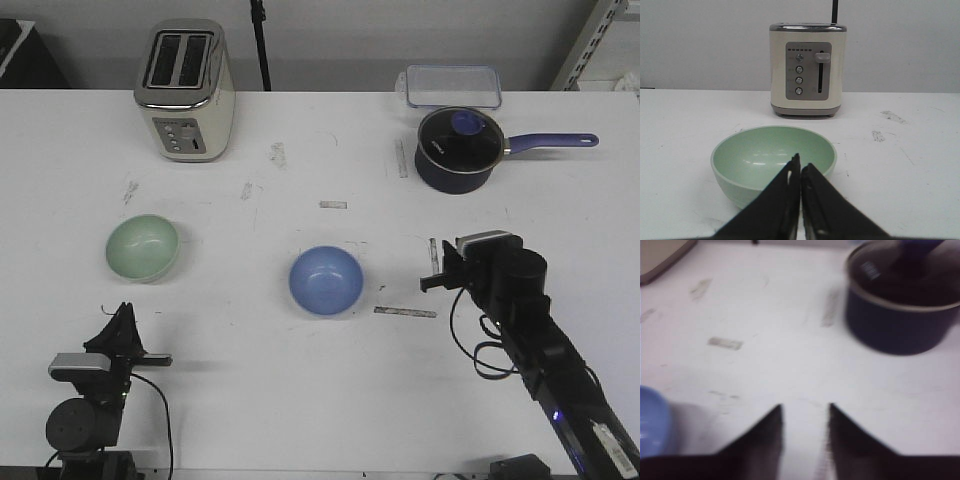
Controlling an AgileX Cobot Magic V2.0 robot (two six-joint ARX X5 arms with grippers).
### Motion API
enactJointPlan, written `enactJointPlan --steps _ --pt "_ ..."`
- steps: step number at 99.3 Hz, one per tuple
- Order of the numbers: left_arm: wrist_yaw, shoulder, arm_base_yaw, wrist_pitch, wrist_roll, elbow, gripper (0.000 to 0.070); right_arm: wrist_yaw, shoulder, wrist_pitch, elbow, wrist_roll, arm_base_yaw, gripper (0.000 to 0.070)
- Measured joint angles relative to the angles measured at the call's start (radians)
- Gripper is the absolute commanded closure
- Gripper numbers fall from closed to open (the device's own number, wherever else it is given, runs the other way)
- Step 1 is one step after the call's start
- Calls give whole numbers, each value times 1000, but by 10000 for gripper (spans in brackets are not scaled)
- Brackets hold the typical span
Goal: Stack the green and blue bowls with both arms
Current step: 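Release the blue bowl and retract the right gripper to rest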
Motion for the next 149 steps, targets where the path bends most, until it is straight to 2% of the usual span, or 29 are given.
enactJointPlan --steps 25,57,73,102,120,134,149 --pt "0 0 0 0 0 0 696 0 -227 203 -230 -26 -96 683" --pt "0 0 0 0 0 0 696 1 -520 185 -406 -29 -187 682" --pt "0 0 0 0 0 0 696 0 -650 135 -416 -29 -190 682" --pt "0 0 0 0 0 0 696 2 -837 126 -416 0 -190 682" --pt "0 0 0 0 0 0 696 4 -881 127 -416 14 -190 685" --pt "0 0 0 0 0 0 696 70 -881 116 -416 14 -189 685" --pt "0 0 0 0 0 0 696 76 -881 117 -416 15 -189 685"
